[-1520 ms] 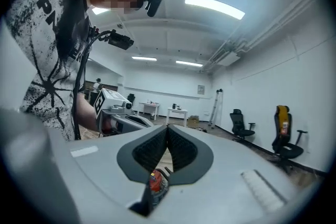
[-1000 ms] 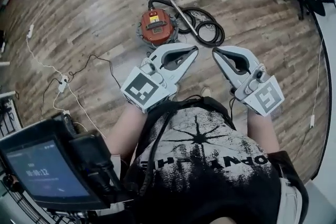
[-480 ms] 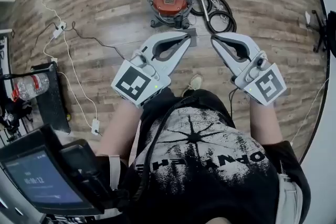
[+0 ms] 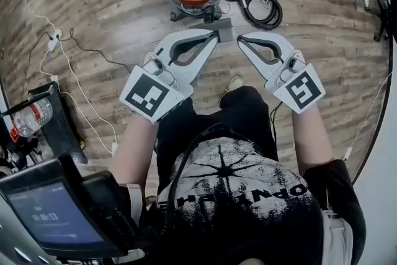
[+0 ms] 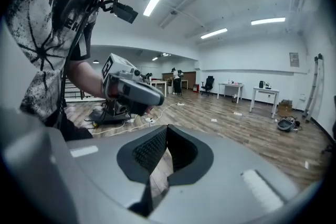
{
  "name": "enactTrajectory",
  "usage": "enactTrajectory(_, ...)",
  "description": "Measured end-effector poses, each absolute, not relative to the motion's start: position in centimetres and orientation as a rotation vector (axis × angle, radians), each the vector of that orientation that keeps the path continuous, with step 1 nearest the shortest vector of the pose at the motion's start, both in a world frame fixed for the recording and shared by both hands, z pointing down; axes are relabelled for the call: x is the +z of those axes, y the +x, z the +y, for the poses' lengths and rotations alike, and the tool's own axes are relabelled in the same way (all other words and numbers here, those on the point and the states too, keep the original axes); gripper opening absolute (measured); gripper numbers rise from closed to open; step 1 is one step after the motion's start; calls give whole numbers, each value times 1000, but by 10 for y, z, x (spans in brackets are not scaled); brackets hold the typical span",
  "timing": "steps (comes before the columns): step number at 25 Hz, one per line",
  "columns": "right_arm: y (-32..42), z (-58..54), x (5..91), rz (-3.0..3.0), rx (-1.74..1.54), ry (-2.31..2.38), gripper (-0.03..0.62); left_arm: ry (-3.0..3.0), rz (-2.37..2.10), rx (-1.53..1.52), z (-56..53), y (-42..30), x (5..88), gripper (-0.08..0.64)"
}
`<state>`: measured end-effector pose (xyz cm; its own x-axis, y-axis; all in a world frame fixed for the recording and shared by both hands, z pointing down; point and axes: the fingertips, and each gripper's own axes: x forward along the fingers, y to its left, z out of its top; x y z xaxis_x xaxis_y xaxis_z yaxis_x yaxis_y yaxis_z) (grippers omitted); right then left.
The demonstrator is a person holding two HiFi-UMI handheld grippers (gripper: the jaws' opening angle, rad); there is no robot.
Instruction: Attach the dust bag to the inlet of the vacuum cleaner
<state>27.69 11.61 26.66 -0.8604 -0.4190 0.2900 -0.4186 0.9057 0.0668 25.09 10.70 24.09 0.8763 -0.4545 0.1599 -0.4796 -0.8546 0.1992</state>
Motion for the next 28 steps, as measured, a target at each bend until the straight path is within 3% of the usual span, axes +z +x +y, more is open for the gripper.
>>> enactTrajectory(6, 289, 95, 472, -2545, 116, 517, 10, 2804, -644, 206, 65, 268, 392, -2)
enactTrajectory(17, 305, 107, 894, -2192, 162, 210, 143, 2785, -539, 362, 44, 282, 655, -2)
enactTrajectory(22, 321, 119, 1020, -2018, 150, 112, 181, 2649, -525, 400, 49, 278, 718, -2)
enactTrajectory(28, 353, 138, 1109, -1802, 75, 26, 198, 2524, -603, 240, 50, 261, 724, -2)
